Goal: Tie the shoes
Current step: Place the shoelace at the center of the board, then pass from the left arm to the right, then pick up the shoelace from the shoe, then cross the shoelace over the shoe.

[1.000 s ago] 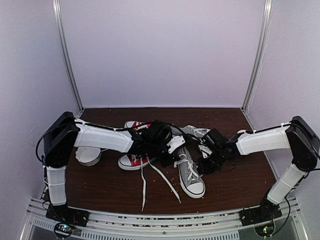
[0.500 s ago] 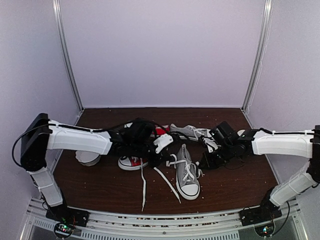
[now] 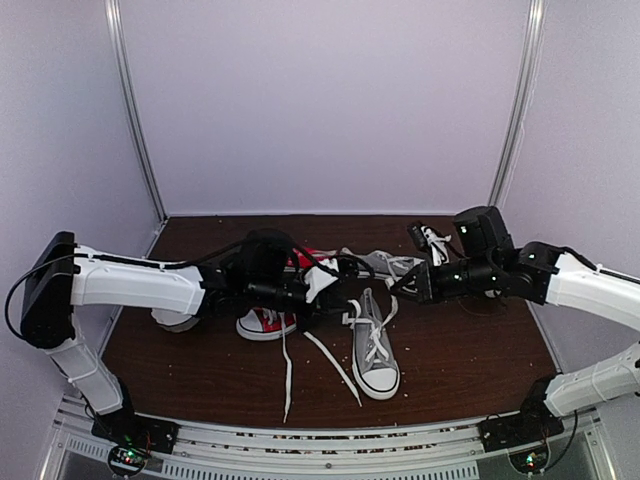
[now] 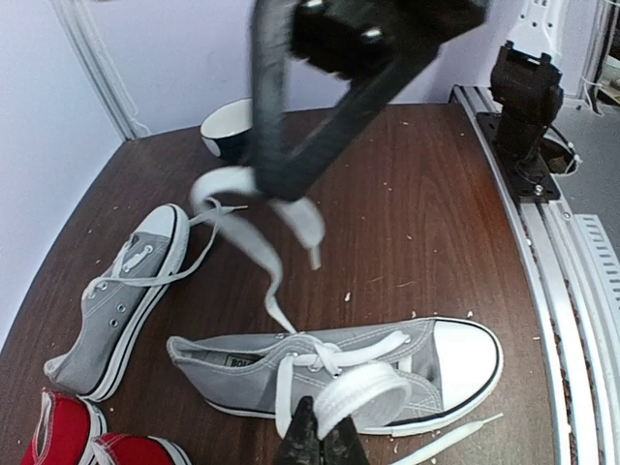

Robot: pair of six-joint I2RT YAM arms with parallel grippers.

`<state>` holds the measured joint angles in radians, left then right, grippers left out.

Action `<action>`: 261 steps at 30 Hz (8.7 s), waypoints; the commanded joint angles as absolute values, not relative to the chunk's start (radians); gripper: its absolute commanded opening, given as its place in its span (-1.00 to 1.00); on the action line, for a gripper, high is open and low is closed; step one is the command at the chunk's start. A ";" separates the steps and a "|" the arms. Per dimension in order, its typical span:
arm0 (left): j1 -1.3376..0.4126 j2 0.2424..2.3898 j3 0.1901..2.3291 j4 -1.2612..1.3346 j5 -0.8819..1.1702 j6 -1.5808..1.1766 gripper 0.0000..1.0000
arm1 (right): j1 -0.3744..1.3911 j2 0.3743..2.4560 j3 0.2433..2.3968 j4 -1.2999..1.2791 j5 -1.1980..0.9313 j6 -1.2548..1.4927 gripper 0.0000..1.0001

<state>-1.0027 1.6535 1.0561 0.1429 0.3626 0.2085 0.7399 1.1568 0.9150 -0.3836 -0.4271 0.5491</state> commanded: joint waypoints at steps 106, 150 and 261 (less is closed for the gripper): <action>-0.959 2.145 1.586 -0.302 0.315 0.082 -0.19 | 0.617 1.385 0.930 -0.107 -0.381 0.232 -1.00; -1.048 1.883 1.216 0.216 0.049 0.297 -1.00 | 0.512 1.531 1.029 -0.205 -0.788 0.588 -1.00; -0.989 1.853 1.212 0.229 0.043 0.288 -1.00 | 0.868 1.258 0.371 0.632 -0.198 -0.422 0.03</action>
